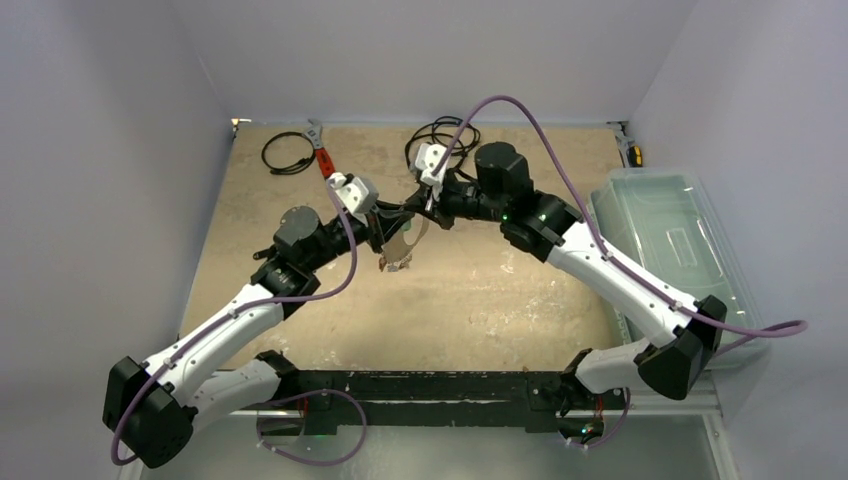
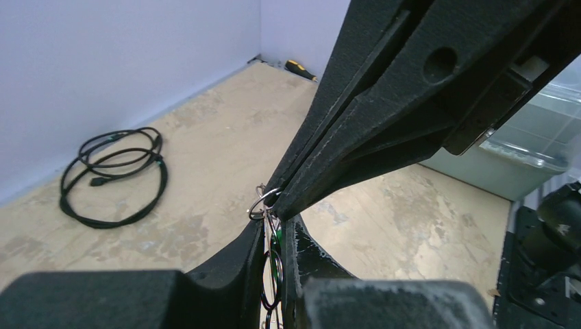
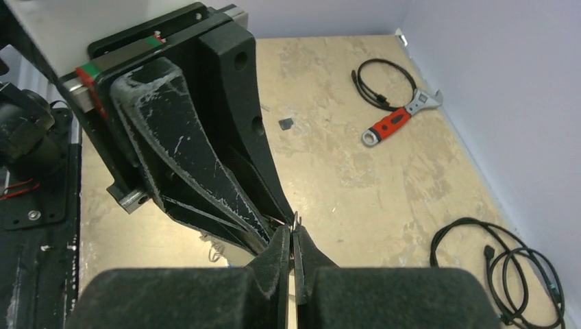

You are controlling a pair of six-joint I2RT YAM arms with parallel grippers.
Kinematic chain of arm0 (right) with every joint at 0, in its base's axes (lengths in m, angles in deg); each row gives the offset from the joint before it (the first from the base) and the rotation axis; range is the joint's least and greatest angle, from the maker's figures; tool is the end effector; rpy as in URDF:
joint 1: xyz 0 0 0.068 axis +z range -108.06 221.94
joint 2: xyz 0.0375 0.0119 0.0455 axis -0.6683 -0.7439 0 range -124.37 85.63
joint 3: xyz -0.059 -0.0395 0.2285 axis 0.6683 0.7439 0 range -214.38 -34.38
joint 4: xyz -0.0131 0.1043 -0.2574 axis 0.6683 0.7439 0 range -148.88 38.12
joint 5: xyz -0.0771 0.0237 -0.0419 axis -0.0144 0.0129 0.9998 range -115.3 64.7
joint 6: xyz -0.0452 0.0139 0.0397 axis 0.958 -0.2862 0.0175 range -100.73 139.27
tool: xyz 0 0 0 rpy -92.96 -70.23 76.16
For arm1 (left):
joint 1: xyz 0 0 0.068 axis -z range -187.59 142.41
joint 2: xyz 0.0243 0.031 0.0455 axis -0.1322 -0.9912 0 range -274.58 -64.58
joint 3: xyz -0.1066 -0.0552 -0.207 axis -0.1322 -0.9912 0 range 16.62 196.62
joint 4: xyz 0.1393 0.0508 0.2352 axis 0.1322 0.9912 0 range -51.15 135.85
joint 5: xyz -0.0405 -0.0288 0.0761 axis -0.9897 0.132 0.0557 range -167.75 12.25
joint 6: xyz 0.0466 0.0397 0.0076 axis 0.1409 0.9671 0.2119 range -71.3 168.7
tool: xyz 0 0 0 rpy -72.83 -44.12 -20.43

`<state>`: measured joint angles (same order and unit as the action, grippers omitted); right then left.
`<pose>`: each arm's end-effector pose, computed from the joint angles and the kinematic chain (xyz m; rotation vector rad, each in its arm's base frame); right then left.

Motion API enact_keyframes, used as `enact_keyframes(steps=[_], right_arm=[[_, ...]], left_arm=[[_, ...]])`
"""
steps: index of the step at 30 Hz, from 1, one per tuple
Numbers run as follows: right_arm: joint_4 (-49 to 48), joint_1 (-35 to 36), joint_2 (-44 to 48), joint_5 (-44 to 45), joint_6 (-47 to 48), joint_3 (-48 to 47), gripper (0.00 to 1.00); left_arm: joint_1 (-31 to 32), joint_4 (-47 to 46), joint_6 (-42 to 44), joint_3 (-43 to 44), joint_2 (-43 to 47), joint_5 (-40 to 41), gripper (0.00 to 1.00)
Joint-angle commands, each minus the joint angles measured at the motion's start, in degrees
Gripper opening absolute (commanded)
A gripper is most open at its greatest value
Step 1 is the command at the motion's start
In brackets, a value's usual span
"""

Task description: Put the keys on the keyring

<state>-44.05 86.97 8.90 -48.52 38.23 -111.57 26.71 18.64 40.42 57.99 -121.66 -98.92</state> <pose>0.2290 0.2554 0.3696 -1.2186 1.3992 0.6875 0.2231 -0.1725 0.3017 0.6459 1.4208 -0.8673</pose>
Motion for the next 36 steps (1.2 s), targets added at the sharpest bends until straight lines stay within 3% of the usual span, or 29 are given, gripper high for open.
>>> enact_keyframes(steps=[1, 9, 24, 29, 32, 34, 36], right_arm=[[12.0, 1.5, -3.5, -0.7, -2.5, -7.3, 0.00], [22.2, 1.8, -8.4, 1.1, -4.8, -14.2, 0.00], [27.6, 1.8, -14.1, -1.6, -8.7, -17.5, 0.00], [28.2, 1.8, -15.6, 1.2, -9.3, -18.6, 0.00], [25.9, 1.8, -15.0, 1.8, -9.4, -18.1, 0.32], [22.7, 1.8, -13.2, 3.2, -10.2, -16.9, 0.45], [17.5, 1.7, -9.9, 7.0, -12.8, -14.7, 0.51]], left_arm=[[0.5, -1.9, 5.3, 1.6, 1.7, 4.8, 0.00], [1.8, 0.5, 10.1, 1.7, 2.3, 9.2, 0.00], [3.5, 3.1, 14.7, 2.1, 1.8, 11.0, 0.00], [3.8, 3.1, 14.3, 2.1, 1.5, 10.9, 0.00], [3.8, 3.0, 13.8, 2.2, 1.6, 11.2, 0.00], [3.8, 2.7, 13.4, 2.1, 1.6, 11.2, 0.00], [3.8, 2.4, 12.6, 2.1, 1.5, 11.1, 0.00]])
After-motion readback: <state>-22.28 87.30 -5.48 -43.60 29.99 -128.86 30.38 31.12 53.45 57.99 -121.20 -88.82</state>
